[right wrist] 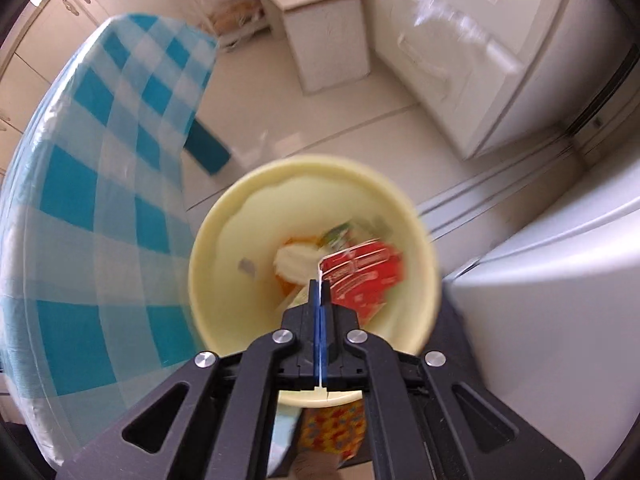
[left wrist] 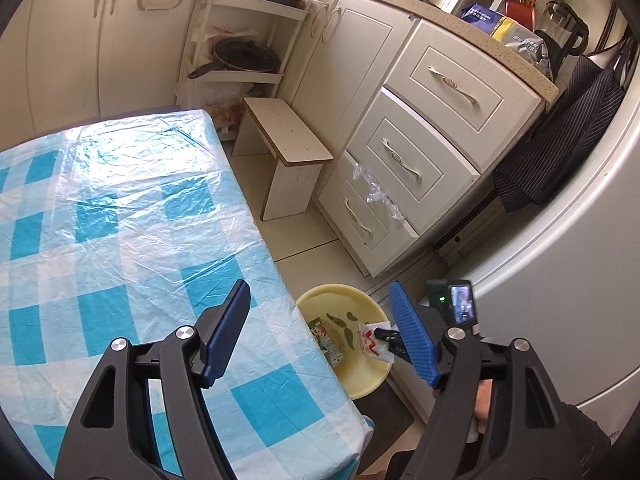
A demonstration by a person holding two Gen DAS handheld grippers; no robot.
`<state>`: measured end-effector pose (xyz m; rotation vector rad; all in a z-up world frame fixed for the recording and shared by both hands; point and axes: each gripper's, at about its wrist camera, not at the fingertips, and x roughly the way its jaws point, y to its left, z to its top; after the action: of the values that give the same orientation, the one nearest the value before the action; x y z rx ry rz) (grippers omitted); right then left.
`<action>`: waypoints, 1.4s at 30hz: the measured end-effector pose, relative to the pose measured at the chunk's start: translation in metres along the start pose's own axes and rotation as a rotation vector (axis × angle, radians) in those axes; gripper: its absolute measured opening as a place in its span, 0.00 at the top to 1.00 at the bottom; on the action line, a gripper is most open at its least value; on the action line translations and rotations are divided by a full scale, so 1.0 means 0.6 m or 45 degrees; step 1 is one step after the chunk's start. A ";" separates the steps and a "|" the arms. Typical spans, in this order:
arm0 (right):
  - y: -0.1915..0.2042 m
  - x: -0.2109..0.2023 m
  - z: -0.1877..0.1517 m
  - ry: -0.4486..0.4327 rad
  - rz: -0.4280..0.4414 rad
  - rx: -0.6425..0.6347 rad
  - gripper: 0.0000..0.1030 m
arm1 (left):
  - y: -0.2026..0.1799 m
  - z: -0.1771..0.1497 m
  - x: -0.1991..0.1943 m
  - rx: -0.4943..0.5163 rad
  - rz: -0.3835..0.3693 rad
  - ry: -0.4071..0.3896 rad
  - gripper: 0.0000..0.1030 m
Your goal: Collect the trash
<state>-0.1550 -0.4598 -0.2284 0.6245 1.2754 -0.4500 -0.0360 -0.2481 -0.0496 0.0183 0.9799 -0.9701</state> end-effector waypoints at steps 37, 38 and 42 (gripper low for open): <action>0.148 -0.583 -0.523 -1.118 -0.051 -0.095 0.07 | -0.211 -0.293 -0.485 0.203 0.377 -0.277 0.07; 0.152 -0.584 -0.527 -1.117 -0.046 -0.102 0.07 | -0.213 -0.301 -0.497 0.212 0.410 -0.291 0.07; 0.163 -0.592 -0.533 -1.125 -0.021 -0.121 0.07 | -0.209 -0.322 -0.526 0.201 0.437 -0.303 0.07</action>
<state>-0.4148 -0.1866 0.0812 0.2679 0.4544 -0.5862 -0.3169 -0.0268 0.1079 0.1929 0.6527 -0.7113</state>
